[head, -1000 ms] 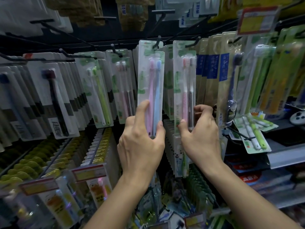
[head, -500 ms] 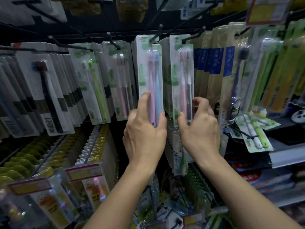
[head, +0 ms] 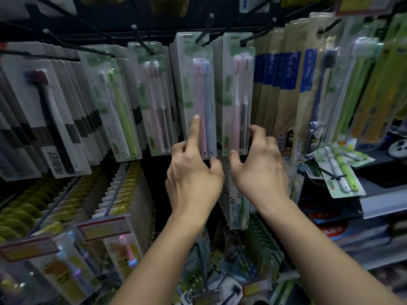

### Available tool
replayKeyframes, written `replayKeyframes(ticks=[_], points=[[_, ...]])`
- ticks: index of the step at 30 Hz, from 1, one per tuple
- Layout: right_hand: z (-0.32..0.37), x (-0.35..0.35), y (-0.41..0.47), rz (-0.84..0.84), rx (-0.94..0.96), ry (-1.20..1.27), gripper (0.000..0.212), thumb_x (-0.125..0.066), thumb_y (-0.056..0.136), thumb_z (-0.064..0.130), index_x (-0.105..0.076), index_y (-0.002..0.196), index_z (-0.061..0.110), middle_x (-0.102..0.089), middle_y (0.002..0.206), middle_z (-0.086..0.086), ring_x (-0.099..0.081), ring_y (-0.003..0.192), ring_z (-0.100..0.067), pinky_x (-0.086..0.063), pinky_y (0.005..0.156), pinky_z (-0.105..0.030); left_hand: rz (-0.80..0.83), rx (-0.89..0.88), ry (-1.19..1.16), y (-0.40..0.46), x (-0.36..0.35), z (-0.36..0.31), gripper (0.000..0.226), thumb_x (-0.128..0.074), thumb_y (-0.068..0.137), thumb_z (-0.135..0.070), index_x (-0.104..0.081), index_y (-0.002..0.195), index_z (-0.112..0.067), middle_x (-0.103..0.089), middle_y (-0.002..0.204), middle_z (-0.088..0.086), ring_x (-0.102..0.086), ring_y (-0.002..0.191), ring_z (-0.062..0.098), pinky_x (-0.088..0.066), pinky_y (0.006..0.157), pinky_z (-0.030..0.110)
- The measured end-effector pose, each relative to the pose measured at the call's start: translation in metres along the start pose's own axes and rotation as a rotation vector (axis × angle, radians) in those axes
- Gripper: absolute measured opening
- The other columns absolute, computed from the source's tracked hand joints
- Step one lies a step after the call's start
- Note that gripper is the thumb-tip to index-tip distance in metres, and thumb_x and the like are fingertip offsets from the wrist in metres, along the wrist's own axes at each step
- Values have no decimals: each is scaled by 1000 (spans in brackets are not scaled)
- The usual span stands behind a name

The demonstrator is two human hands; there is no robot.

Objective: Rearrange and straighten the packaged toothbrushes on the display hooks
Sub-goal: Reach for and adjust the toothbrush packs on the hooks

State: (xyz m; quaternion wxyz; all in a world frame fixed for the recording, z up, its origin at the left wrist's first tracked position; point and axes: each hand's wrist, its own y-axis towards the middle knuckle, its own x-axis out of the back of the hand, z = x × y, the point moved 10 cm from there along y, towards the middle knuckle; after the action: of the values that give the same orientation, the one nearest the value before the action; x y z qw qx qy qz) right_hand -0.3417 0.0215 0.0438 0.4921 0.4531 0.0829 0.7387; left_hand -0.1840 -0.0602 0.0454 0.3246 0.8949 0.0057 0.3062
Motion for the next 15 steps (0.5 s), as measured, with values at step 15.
replayKeyframes(ticks=[15], points=[[2,0,-9,33,-8,-22,64,-61,97,43,-39,153,23,-43,145,-12,-48,133,-34,-50,95,-44,53,54,-23,0,5,15,64,-64,91,-39,-47,153,-38,-39,143,-7,-51,130,20,-45,95,32]])
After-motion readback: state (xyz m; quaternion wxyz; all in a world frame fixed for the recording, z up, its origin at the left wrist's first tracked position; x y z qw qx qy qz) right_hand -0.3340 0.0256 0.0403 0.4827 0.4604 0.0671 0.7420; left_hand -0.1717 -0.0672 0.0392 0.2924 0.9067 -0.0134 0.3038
